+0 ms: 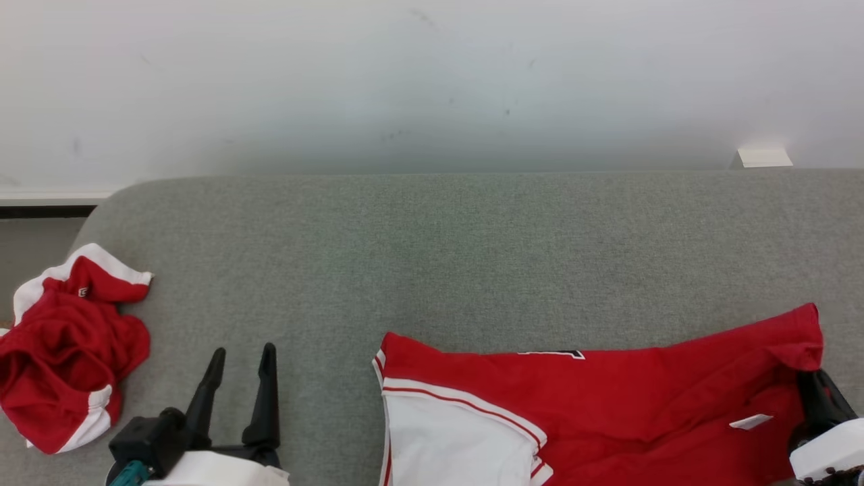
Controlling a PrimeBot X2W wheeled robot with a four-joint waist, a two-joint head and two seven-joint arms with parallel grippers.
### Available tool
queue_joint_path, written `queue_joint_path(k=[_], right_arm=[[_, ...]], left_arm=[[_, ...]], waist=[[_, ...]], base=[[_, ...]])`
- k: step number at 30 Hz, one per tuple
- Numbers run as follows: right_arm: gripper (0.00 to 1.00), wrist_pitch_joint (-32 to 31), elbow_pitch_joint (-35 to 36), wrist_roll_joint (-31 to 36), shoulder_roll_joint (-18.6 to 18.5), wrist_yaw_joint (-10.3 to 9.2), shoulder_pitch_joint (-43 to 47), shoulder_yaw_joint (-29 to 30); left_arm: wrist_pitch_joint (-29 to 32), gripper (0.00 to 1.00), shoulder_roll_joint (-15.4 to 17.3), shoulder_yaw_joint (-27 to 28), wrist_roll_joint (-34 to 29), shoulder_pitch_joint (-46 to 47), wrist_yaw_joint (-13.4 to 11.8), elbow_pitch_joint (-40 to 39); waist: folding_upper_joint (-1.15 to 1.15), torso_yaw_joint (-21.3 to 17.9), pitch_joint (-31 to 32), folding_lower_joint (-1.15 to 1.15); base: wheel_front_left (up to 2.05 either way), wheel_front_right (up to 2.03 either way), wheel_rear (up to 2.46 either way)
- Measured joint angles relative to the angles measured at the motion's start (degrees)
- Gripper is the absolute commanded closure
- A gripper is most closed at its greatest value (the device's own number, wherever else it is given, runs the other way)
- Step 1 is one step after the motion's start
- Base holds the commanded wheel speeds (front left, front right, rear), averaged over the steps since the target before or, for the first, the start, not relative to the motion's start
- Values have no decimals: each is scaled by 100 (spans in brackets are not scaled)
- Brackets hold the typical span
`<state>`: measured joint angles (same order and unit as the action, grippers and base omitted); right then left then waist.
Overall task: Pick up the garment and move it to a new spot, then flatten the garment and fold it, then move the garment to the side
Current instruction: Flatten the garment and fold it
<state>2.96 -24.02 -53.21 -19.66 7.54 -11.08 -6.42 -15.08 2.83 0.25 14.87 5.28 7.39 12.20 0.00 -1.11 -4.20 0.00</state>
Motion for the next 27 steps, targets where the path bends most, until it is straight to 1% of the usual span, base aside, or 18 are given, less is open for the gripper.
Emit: queue_joint_path(k=[2,8,10,14,16,20,25,27], right_arm=[[100,-136,341,32,69,0,105,16],[100,-673,1304,107,493,0,347,-54],[100,-862,1522,181,703,0,372,-124],[100,-1287,1807,314,1240,0,338,-416],[100,-1475,1849,341,1408,0,276,-579],[100,-1655,1784,388,1599,0,133,-950],[100,-1613,1357,311,1662,0,-132,-1416],[100,-1505,1165,122,1667,0,-236,-1578]], left_arm=[[0,0,0,-7,9,-3,0,-3],[0,0,-1,14,44,-36,1,-2],[0,0,-3,-7,47,-38,1,2],[0,0,-2,-52,76,-25,1,20],[0,0,-2,-66,83,4,1,35],[0,0,-2,-98,99,40,0,51],[0,0,-2,-146,119,119,1,89],[0,0,-2,-160,119,135,1,112]], waist=[[0,34,29,0],[0,205,94,0],[0,275,98,0],[0,425,77,0],[0,508,57,0],[0,684,-4,0],[0,897,-84,0],[0,975,-104,0]], base=[[0,0,0],[0,0,0],[0,0,0],[0,0,0],[0,0,0],[0,0,0],[0,0,0],[0,0,0]])
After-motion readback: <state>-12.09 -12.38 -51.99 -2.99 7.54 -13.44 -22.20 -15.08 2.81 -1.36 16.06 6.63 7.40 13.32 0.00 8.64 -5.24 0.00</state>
